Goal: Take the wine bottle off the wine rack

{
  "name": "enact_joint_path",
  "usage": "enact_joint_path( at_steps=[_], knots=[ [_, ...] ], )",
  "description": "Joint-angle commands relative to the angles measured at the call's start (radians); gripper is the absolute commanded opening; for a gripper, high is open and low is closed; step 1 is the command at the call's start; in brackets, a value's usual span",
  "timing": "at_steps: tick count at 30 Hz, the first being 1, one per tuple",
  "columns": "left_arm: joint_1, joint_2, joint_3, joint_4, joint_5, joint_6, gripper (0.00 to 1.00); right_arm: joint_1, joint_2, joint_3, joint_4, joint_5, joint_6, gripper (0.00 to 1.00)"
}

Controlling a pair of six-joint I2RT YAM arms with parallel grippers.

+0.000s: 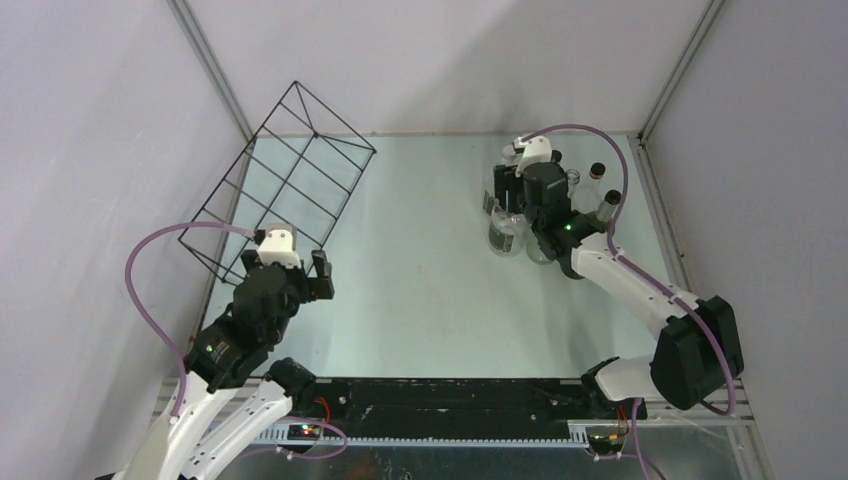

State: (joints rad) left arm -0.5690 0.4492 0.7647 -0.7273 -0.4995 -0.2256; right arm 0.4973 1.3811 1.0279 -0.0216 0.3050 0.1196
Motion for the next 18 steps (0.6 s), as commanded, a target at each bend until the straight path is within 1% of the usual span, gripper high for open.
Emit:
enact_joint_path(
  at_steps=[1, 6, 11, 13, 17, 18],
  knots=[
    [0.008, -0.005, 0.0, 0.026, -0.021, 0.016, 1.0, 0.01, -0.108, 0.043, 0.011, -0.015, -0.006, 0.76],
    [0.008, 0.004, 0.006, 0.034, -0.026, 0.005, 1.0, 0.042, -0.252, 0.043, -0.049, -0.018, -0.003, 0.8],
    [0.008, 0.003, 0.017, 0.034, -0.06, -0.013, 1.0, 0.107, -0.413, 0.043, -0.169, -0.017, 0.008, 0.86],
    [0.008, -0.005, 0.019, 0.033, -0.072, -0.014, 1.0, 0.138, -0.511, 0.042, -0.227, 0.001, 0.029, 0.87],
    [0.008, -0.033, 0.014, 0.031, -0.087, -0.02, 1.0, 0.185, -0.631, 0.042, -0.38, 0.047, 0.106, 0.9],
    [0.008, -0.045, 0.013, 0.033, -0.089, -0.02, 1.0, 0.193, -0.649, 0.042, -0.441, 0.065, 0.122, 0.91]
  ],
)
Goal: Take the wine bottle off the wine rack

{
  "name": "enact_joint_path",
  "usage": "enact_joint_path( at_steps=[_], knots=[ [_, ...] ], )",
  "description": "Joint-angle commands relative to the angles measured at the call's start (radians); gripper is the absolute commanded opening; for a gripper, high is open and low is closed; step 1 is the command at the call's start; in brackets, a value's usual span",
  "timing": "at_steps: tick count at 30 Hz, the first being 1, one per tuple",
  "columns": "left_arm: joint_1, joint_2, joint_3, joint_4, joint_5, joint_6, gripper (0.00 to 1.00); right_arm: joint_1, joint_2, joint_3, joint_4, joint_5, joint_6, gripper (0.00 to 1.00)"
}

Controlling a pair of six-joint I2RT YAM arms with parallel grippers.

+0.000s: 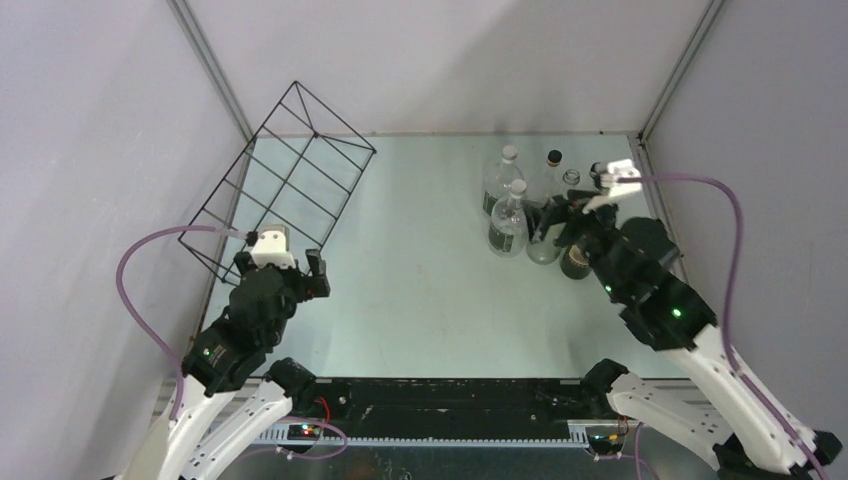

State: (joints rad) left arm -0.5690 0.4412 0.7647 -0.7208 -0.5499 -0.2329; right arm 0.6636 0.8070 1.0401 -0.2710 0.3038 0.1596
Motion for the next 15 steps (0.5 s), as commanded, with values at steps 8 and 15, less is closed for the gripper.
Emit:
enact_joint_path(
  at_steps=[8, 15],
  knots=[
    [0.008, -0.09, 0.007, 0.026, -0.042, -0.012, 1.0, 0.036, -0.22, -0.085, -0.356, 0.099, 0.19, 0.92],
    [0.008, -0.105, 0.009, 0.015, -0.036, -0.014, 1.0, 0.038, -0.308, -0.137, -0.481, 0.132, 0.28, 0.93]
  ],
)
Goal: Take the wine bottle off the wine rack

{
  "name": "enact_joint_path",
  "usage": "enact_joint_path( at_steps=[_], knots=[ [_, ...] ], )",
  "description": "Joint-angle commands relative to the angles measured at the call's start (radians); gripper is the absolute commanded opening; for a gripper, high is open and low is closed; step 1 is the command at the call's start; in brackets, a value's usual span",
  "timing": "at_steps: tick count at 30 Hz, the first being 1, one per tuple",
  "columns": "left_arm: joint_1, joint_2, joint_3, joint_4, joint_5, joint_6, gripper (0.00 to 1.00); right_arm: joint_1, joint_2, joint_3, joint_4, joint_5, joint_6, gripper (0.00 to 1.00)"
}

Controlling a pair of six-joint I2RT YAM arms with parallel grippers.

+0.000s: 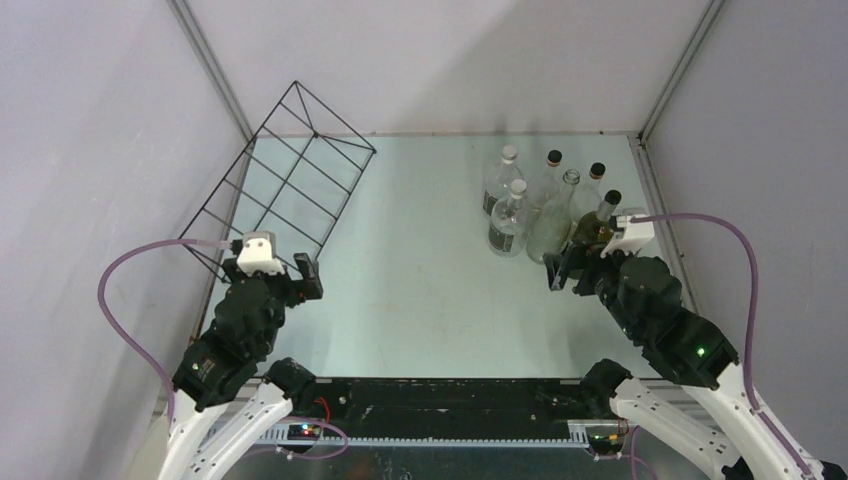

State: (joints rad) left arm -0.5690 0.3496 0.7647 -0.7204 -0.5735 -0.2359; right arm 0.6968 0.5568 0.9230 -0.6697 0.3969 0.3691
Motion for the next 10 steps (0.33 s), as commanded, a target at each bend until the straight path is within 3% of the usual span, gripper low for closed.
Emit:
enact_joint_path(
  at_steps=[1, 10],
  knots=[
    [0.008, -0.014, 0.008, 0.015, -0.007, -0.011, 1.0, 0.005, -0.085, -0.026, -0.089, 0.044, 0.086, 0.93],
    [0.008, 0.03, 0.018, 0.012, -0.003, -0.013, 1.0, 0.004, -0.213, -0.091, -0.195, 0.08, 0.137, 0.93]
  ],
)
